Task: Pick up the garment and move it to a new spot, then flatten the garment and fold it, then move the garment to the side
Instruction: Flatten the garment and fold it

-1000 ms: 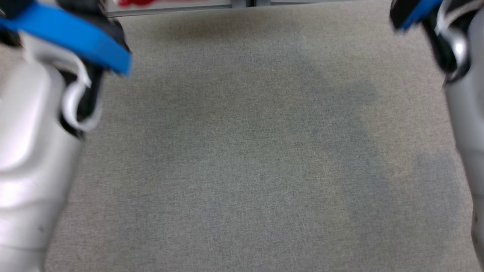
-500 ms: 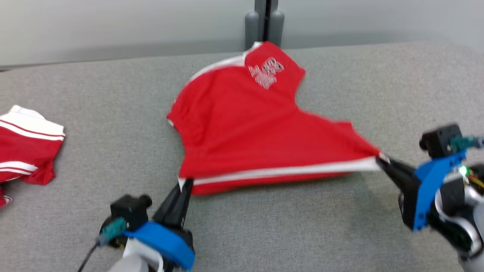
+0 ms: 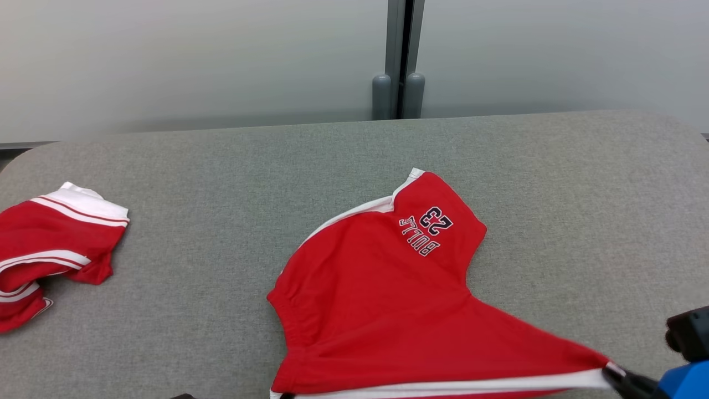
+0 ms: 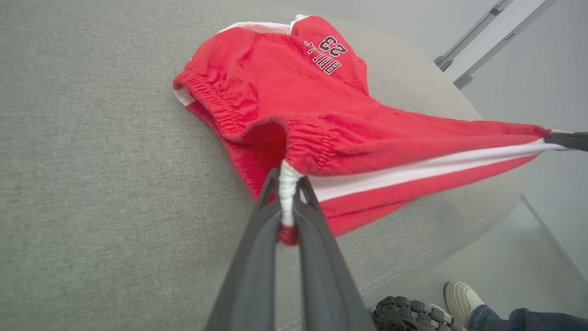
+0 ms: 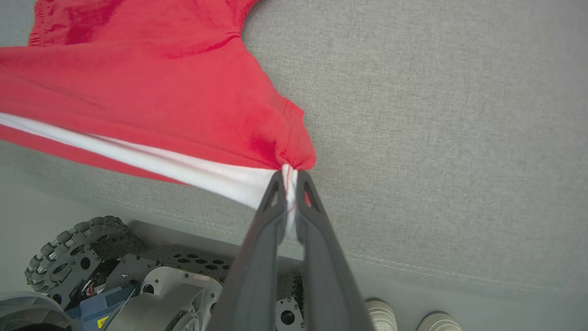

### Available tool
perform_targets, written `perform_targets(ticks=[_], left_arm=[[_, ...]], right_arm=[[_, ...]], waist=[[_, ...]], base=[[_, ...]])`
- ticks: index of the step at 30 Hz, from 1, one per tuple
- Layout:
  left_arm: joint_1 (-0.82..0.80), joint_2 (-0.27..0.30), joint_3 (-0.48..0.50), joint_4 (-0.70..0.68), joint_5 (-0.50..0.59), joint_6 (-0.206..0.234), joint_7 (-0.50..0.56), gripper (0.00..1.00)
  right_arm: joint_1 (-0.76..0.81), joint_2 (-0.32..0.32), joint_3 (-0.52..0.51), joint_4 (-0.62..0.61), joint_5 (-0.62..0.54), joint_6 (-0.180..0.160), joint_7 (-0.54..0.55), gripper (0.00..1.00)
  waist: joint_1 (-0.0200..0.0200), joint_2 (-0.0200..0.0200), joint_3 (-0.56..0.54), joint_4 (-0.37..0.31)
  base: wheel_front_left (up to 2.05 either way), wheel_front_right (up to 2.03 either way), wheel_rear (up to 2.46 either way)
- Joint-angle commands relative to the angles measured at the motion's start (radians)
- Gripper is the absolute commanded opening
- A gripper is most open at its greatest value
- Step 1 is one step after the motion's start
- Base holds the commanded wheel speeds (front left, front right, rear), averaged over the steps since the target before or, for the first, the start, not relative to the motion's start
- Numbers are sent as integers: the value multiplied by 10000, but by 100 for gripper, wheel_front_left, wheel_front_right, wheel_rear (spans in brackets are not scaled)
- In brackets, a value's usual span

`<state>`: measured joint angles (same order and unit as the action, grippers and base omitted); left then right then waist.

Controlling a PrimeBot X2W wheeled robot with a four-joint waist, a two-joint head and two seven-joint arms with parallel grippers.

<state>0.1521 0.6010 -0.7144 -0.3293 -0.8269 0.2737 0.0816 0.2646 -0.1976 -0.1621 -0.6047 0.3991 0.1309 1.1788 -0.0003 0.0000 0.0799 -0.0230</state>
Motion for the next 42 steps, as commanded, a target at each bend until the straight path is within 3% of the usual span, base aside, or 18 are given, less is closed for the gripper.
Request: perform_targets(ticks=[1, 5, 8, 12, 22, 28, 34, 35, 36, 37, 42], left_arm=[[133, 166, 167, -464, -128, 145, 105, 0], [-46, 26, 354, -862, -336, 93, 8, 0], [-613, -300, 470, -481, -511, -136, -2, 0], [-1613, -881, 598, 538, -669, -528, -56, 0], [-3874, -2806, 272, 3681, -578, -1073, -288, 0], [-4726, -3894, 204, 5488, -612, -1323, -783, 0], [-5323, -4620, 128, 6799, -611, -1905, -1410, 0], [-5399, -4712, 111, 6969, -625, -1999, -1492, 27], [-5452, -4781, 103, 7115, -656, -2089, -1563, 67], [-5506, -4841, 109, 7259, -698, -2176, -1633, 100], [-5634, -5001, 98, 7761, -818, -2492, -1836, 100]], right_arm=[[-121, 54, -147, -488, -240, -1, 17, 0], [-854, -272, 6, -619, -368, -1, -270, 0], [-1879, -757, 516, 88, -279, -1, -769, 0], [-3613, -1542, 1316, 1653, -230, -1, -1413, 0], [-7611, -2771, 3284, 5682, 111, -1, -2450, 0], [-9575, -2933, 4233, 7842, 71, -1, -3301, 0], [-10676, -2798, 4766, 9583, 110, -1, -3924, 0], [-10755, -2739, 4779, 9831, 166, -1, -4023, 4], [-10829, -2699, 4825, 10017, 171, -1, -4124, 55], [-10909, -2678, 4867, 10200, 193, -1, -4222, 100], [-10975, -2684, 5150, 10806, 434, -1, -4677, 100]], waist=[[3, 0, 34, 28], [3, 0, 74, 71], [3, 0, 190, 147], [3, 0, 391, 406], [3, 0, 1387, 1690], [3, 0, 1937, 2436], [3, 0, 2295, 2887], [3, 0, 2324, 2925], [3, 0, 2339, 2943], [3, 0, 2349, 2953], [3, 0, 2209, 2868]], base=[[0, 0, 0], [0, 0, 0], [0, 0, 0], [0, 0, 0], [0, 0, 0], [0, 0, 0], [0, 0, 0], [0, 0, 0], [0, 0, 0], [0, 0, 0], [0, 0, 0]])
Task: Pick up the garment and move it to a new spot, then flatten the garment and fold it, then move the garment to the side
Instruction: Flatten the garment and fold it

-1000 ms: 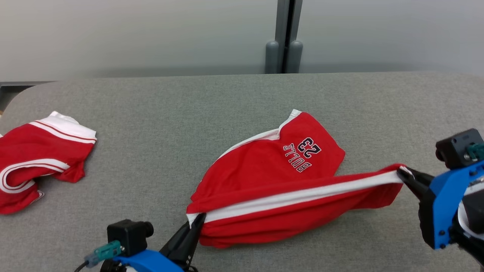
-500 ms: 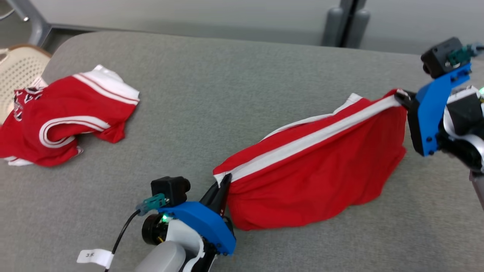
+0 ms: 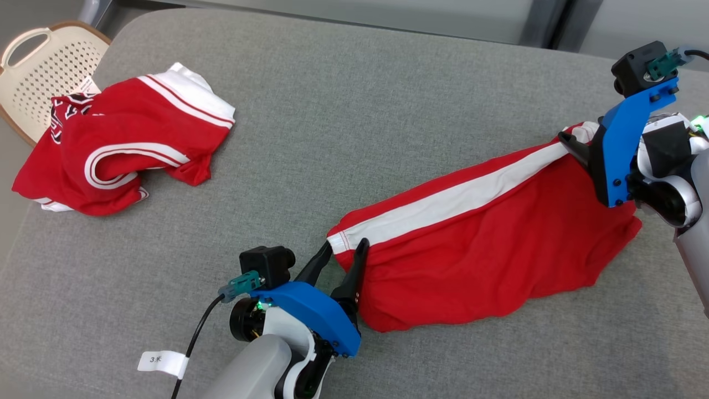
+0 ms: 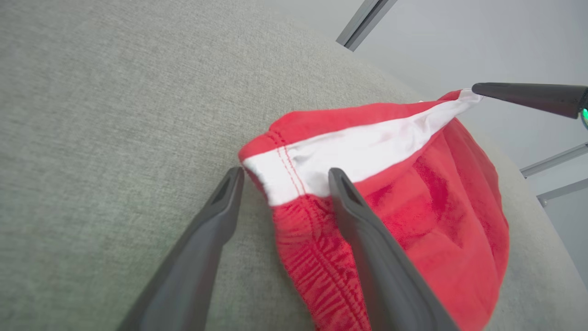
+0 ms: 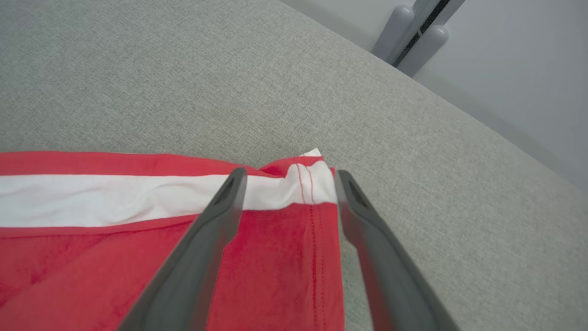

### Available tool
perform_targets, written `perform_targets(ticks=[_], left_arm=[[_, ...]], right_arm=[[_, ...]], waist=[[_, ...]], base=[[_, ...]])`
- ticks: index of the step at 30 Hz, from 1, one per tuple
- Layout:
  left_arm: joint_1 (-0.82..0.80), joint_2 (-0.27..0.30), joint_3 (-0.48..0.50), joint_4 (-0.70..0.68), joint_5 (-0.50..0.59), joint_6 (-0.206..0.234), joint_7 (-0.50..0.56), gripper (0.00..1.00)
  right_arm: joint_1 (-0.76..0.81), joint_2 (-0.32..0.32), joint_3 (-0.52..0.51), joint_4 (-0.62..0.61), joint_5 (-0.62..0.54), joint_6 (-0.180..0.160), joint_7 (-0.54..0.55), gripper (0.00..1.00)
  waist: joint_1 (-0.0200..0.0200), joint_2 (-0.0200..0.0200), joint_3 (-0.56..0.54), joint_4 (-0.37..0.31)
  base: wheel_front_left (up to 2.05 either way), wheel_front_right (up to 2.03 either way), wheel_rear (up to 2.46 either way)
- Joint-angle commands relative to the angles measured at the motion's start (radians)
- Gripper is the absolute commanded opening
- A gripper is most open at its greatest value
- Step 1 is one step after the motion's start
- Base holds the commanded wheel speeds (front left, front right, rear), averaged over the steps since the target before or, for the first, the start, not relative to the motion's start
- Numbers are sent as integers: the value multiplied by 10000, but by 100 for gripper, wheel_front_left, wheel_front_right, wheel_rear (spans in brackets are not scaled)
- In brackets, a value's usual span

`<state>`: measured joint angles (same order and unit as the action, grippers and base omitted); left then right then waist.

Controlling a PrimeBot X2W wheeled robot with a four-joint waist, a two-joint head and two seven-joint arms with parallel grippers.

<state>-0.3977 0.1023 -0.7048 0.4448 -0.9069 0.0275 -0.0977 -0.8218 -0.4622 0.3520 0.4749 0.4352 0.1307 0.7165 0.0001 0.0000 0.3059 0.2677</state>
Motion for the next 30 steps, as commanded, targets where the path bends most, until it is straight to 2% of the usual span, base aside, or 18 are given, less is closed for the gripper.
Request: perform_targets(ticks=[1, 7, 11, 14, 21, 25, 30], left_arm=[[-118, -6, -5, 66, -32, -101, -95, 100], [398, 352, 270, -15, 22, -436, -966, 100], [939, 637, 669, -171, 232, -495, -1511, 100], [1288, 930, 1137, -381, 639, -384, -1652, 100], [2224, 1064, 3384, -1858, 2947, 67, -1679, 100], [2580, 1166, 3978, -2086, 3917, -150, -1681, 100], [2358, 1342, 4269, -1872, 4410, -593, -1682, 100]], right_arm=[[-69, -59, 50, 79, 126, 1, -134, 100], [530, 7, -204, 292, 435, 1, -1091, 100], [1097, 260, -562, 405, 583, 1, -1876, 100], [1559, 386, -745, 442, 624, 1, -2289, 100], [2399, 800, -1487, 719, 538, 1, -3181, 100], [2593, 1062, -1789, 1014, 391, 1, -3610, 100], [2576, 1267, -2133, 1528, 189, 1, -4049, 100]], waist=[[-1, 0, -119, -77], [-1, 0, -738, -377], [-1, 0, -1257, -563], [-1, 0, -1575, -670], [-1, 0, -1885, -738], [-1, 0, -1868, -718], [-1, 0, -1691, -533]], base=[[0, 0, 0], [0, 0, 0], [0, 0, 0], [0, 0, 0], [0, 0, 0], [0, 0, 0], [0, 0, 0]])
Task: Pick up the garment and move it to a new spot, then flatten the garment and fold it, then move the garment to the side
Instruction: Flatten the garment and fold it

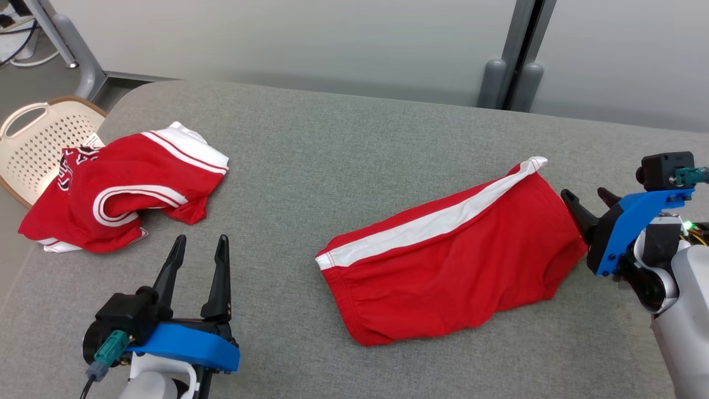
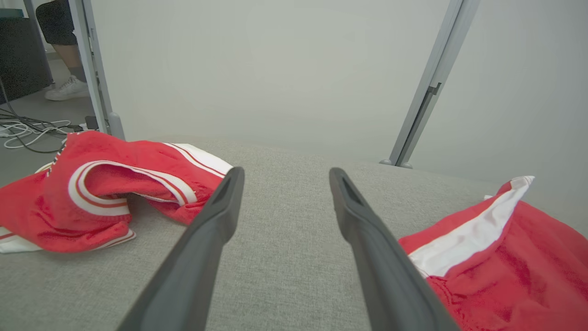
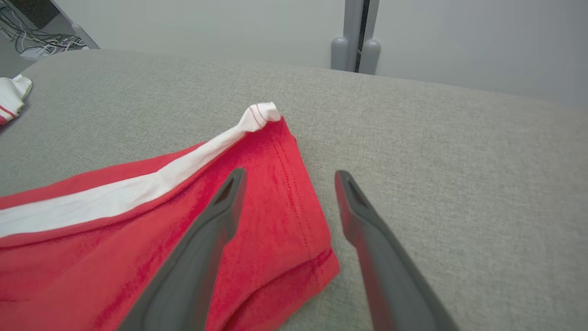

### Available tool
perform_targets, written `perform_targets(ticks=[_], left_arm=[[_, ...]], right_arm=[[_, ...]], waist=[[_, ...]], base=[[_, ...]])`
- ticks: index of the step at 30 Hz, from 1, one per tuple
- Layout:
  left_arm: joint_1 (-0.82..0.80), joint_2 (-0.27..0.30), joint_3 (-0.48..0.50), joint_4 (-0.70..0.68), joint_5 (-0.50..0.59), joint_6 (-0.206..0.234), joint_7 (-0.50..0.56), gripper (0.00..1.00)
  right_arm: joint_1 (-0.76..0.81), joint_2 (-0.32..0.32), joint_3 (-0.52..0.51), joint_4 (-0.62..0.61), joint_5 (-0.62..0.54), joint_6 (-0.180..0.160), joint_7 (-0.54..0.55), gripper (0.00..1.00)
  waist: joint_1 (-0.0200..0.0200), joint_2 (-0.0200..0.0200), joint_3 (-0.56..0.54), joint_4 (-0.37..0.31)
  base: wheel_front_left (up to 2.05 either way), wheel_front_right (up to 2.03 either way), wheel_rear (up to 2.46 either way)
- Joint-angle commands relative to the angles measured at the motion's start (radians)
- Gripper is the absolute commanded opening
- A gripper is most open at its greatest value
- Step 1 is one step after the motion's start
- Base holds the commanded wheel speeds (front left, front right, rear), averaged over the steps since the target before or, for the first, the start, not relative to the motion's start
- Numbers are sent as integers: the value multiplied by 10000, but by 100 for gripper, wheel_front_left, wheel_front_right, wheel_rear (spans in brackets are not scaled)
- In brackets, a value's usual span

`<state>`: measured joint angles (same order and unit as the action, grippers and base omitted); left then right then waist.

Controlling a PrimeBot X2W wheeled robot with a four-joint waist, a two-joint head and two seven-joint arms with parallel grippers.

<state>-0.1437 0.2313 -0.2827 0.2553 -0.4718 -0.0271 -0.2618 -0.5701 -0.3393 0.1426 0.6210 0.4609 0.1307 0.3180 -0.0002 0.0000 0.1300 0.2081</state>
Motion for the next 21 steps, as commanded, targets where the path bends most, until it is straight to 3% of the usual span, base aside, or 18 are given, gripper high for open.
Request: perform_targets(ticks=[1, 12, 21], left_arm=[[-252, 124, 15, 116, 129, -142, -41, 100], [-1082, 86, -236, 320, 93, -492, 14, 100], [-1142, -109, -246, 564, -75, -509, -10, 100]], right_arm=[[5, 51, -132, 200, -110, 1, -99, 100], [-828, 442, -793, 1613, -752, 1, -260, 100], [-1058, 856, -985, 2717, -941, 1, -270, 100]], waist=[[2, 0, 134, 110], [2, 0, 1085, 511], [2, 0, 1252, 628]], base=[[0, 0, 0], [0, 0, 0], [0, 0, 0]])
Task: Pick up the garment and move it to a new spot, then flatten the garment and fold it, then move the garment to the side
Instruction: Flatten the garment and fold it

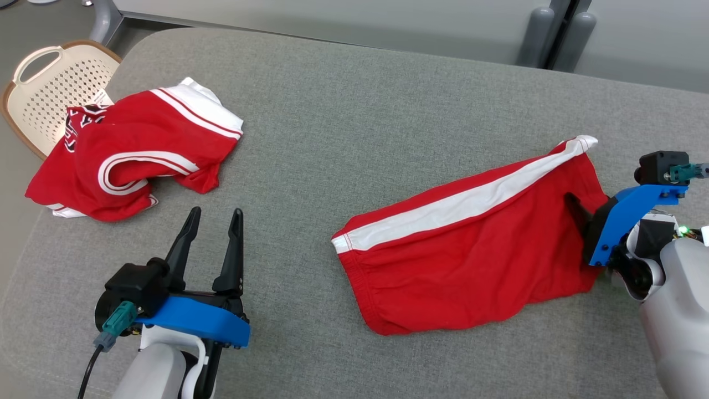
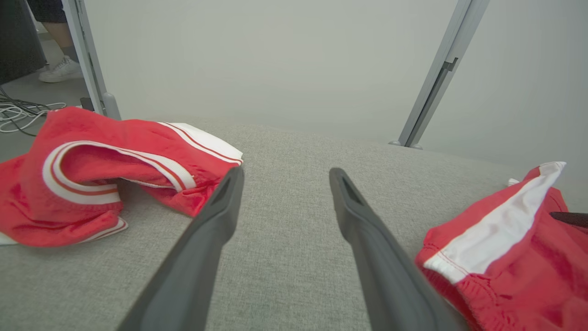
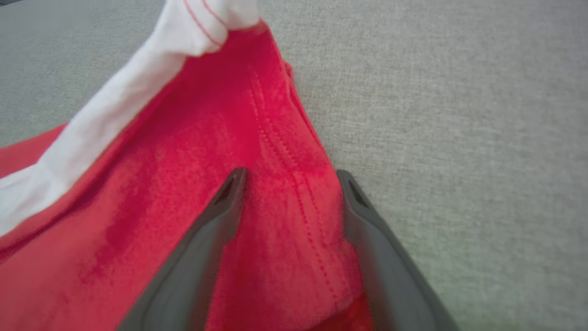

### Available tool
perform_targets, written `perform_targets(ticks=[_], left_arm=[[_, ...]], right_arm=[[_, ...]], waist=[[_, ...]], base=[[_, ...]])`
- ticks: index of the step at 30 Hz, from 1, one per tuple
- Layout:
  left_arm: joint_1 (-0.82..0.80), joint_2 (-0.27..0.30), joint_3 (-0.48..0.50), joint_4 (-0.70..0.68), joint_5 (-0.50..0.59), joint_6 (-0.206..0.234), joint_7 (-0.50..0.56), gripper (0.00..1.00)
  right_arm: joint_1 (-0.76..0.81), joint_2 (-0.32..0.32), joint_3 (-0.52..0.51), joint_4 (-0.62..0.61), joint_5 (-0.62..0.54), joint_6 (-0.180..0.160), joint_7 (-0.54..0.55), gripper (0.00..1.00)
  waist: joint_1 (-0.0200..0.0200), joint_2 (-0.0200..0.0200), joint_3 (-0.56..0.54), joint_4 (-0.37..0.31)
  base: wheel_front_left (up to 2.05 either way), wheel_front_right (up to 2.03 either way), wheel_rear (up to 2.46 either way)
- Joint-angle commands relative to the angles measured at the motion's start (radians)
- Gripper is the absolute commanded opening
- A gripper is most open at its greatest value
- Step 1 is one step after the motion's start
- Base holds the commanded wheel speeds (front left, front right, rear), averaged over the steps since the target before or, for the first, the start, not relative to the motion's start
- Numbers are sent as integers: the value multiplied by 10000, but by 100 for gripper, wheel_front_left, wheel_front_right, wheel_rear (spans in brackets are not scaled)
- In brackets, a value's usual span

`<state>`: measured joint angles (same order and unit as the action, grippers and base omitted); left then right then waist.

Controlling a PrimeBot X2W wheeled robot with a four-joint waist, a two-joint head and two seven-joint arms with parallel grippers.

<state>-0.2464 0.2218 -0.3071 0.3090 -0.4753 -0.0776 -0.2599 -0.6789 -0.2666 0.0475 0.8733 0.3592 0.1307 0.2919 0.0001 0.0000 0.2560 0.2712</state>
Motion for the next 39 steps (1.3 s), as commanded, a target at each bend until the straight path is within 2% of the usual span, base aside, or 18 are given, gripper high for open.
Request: perform_targets(ticks=[1, 3, 4, 5, 6, 12, 18, 24, 30, 33, 39], left_arm=[[-101, -24, -18, 44, -49, -13, -31, 100], [-91, -25, -33, 55, -54, -20, -33, 100], [-90, -19, -41, 70, -58, -26, -35, 100], [-96, -20, -48, 81, -64, -31, -36, 100], [-104, -21, -57, 93, -72, -36, -37, 100], [24, 16, -75, 32, -120, 69, 56, 100], [451, 113, -32, -131, -266, 174, 151, 100], [970, 247, -90, -541, -337, 304, 382, 100], [1274, 329, -144, -930, -318, 414, 501, 100], [1334, 328, -166, -964, -361, 459, 530, 100], [1437, 342, -184, -971, -423, 475, 491, 100]], right_arm=[[20, 224, -81, 303, 151, 1, -21, 100], [5, 292, -121, 419, 203, 3, -6, 100], [-24, 322, -88, 522, 167, 3, 6, 77], [-47, 348, -59, 598, 142, 3, -12, 11], [-39, 408, -15, 669, 168, 3, -43, 0], [-27, 523, -41, 653, 636, 3, -398, 0], [535, 63, -12, 144, 1030, 3, -899, 0], [1321, -501, -323, -407, 833, 3, -1221, 0], [1902, -872, -871, -1119, 26, 3, -1295, 0], [2067, -826, -1023, -1706, -508, 3, -1193, 0], [2522, -134, -595, -3732, -1197, 3, -617, 0]], waist=[[-1, 0, -17, -5], [-1, 0, -31, -9], [-1, 0, -45, -16], [-1, 0, -65, -27], [-1, 0, -99, -41], [-1, 0, -383, -261], [-1, 0, -886, -787], [-1, 0, -1288, -1362], [-1, 0, -1447, -1686], [-1, 0, -1501, -1756], [-1, 0, -1697, -1788]], base=[[0, 0, 0], [0, 0, 0], [0, 0, 0], [0, 0, 0], [0, 0, 0], [0, 0, 0], [0, 0, 0], [0, 0, 0], [0, 0, 0], [0, 0, 0], [0, 0, 0]])
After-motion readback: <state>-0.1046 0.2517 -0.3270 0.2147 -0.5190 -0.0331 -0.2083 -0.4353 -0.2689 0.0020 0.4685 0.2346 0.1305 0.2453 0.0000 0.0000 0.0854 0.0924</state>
